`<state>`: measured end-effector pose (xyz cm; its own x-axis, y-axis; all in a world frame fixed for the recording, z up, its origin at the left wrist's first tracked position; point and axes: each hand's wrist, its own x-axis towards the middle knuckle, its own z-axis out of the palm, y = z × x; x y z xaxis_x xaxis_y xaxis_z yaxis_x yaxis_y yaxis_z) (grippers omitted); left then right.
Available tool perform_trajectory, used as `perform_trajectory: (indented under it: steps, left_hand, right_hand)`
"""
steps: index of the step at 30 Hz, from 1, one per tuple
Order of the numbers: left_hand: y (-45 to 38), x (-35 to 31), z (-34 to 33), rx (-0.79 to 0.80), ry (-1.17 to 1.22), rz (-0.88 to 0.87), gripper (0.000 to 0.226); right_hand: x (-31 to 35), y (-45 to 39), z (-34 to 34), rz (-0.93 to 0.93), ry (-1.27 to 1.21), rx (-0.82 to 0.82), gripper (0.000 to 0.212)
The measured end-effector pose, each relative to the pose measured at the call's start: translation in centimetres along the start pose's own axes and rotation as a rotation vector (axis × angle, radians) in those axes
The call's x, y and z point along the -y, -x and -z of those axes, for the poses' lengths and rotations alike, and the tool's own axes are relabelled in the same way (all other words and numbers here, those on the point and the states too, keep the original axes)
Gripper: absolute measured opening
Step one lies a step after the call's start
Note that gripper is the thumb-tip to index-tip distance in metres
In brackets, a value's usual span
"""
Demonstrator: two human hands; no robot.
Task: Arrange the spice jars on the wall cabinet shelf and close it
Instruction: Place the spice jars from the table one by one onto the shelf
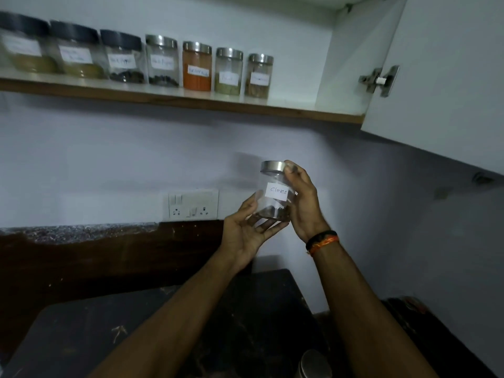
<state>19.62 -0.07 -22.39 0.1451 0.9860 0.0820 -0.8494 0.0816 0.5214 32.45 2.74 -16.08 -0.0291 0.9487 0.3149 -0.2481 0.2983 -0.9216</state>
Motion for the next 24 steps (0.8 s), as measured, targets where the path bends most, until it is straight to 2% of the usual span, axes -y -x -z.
perform_trajectory:
  steps: [6,14,18,24]
  left_hand:
    - [-2.8,-3.4,-5.9,0.130,-0.013,-0.062,0.044]
    - [-6.6,-7.3,-13.1,0.295,-0.040,-0.131,0.044]
    - [-8.7,-8.8,-15.9,0.325,-0.105,-0.185,0.048]
    - [-11.5,-10.8,-19.0,0.288,-0.232,-0.235,0.036]
  right_hand:
    - [6.8,-3.2,-0.5,0.116,-0.002,0.045,0.041]
    - [14.9,-7.7,-1.2,0.256,0.037,0.094,0.041]
    - [18.1,-10.1,-1.0,0.272,0.133,0.113,0.039]
    - [21.2,-13.5,-0.3,0.324,0.242,0.118,0.042]
